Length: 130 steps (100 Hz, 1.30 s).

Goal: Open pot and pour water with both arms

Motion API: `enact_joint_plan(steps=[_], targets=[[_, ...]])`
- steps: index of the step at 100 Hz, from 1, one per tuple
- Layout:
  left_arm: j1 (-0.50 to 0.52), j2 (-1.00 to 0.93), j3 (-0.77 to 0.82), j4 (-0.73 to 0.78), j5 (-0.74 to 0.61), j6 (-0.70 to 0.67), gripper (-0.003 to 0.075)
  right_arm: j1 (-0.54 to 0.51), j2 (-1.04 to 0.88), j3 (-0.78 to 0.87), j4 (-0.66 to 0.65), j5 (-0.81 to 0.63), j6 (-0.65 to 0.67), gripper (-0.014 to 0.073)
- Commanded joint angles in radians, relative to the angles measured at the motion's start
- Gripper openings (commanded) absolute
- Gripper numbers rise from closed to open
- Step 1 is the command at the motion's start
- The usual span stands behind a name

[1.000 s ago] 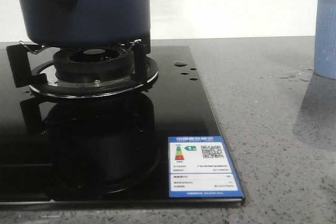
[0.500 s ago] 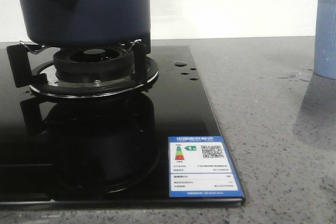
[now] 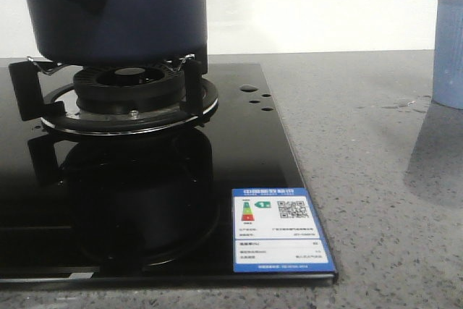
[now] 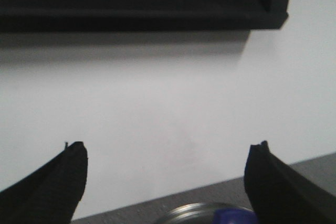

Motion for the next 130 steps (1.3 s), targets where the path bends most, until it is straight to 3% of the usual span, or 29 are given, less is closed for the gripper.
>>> enact_joint_plan(steps=[1, 15, 25, 36, 46, 64, 76, 92, 130], targets=[[0.049, -0.062, -0.036, 0.004, -0.071, 0.006, 0.0527, -0.007, -0.006, -0.061, 0.081, -0.102, 0.003, 0.0540], [0.148, -0.110, -0.036, 0.004, -0.002, 0.006, 0.0394, -0.007, -0.006, -0.146, 0.101, -0.102, 0.003, 0.0230], [0.208, -0.138, -0.036, 0.004, 0.079, 0.006, 0.0205, -0.007, -0.006, -0.202, 0.101, -0.102, 0.008, -0.0073], [0.265, -0.184, -0.022, 0.007, 0.168, 0.011, -0.0020, -0.007, -0.012, -0.228, 0.105, -0.104, 0.071, -0.0060], [0.303, -0.258, 0.058, 0.012, 0.156, 0.031, -0.0016, -0.007, -0.057, -0.213, 0.041, -0.075, 0.096, -0.0060], [0.332, -0.505, 0.336, 0.019, -0.013, 0.031, -0.0016, -0.007, -0.239, -0.064, 0.056, 0.023, 0.069, -0.0060], [0.332, -0.655, 0.522, 0.017, -0.030, 0.031, -0.0016, -0.007, -0.354, 0.069, 0.062, 0.088, 0.050, -0.0061], [0.332, -0.832, 0.701, -0.096, -0.030, 0.029, -0.0016, -0.007, -0.452, 0.193, 0.062, 0.116, 0.050, -0.0061], [0.332, -0.918, 0.738, -0.125, -0.065, 0.029, -0.0016, -0.005, -0.475, 0.219, 0.062, 0.091, 0.050, -0.0061]])
